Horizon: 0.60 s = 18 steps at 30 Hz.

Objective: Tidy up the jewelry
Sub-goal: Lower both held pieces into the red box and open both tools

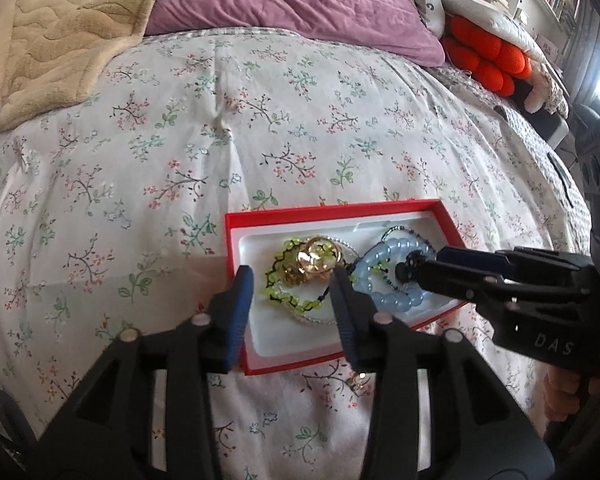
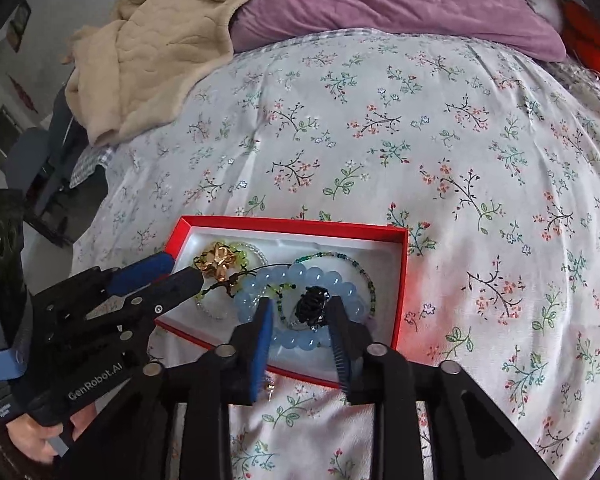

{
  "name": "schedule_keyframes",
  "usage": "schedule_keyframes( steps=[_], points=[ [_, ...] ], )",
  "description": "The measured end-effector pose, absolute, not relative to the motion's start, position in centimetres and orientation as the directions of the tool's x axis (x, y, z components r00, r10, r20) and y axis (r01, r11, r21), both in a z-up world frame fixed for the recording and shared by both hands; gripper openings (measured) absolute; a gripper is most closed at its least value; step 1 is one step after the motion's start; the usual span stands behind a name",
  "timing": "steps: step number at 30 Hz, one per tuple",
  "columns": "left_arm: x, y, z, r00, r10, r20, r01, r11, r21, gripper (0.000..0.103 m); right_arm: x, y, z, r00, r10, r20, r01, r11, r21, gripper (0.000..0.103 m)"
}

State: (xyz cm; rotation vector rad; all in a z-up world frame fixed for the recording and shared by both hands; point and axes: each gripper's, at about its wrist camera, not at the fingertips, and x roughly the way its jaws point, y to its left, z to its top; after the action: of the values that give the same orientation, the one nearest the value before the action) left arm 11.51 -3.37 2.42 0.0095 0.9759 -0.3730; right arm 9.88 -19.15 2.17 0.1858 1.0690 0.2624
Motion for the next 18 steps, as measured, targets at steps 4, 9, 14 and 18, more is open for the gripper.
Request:
schedule_keyframes(
  steps=[4, 9, 14, 18],
  points=[
    [11.2, -3.0, 3.1, 0.513, -0.3, -0.804, 0.302, 0.94, -0.158, 0.053, 9.2, -19.7, 3.2, 0.49, 0.293, -0.821, -0.115, 0.955, 0.272, 0.054],
    [10.6, -2.4, 4.0, 0.544, -0.279, -0.791, 0.29, 0.948, -0.134, 0.064, 8.4, -20.3, 4.2, 0.515, 0.272, -0.813, -0.098, 0.961, 0.26, 0.06],
    [10.0, -1.9, 4.3, 0.556, -0.245, -0.794, 0.265, 0.958, -0.111, 0.079, 7.6, -20.7, 4.4, 0.524, 0.251, -0.814, -0.078, 0.966, 0.247, 0.073],
    [9.4, -1.4, 4.4, 0.563, -0.205, -0.8, 0.233, 0.969, -0.084, 0.086, 6.9, -20.9, 4.3, 0.523, 0.222, -0.823, -0.057, 0.972, 0.227, 0.078]
  ],
)
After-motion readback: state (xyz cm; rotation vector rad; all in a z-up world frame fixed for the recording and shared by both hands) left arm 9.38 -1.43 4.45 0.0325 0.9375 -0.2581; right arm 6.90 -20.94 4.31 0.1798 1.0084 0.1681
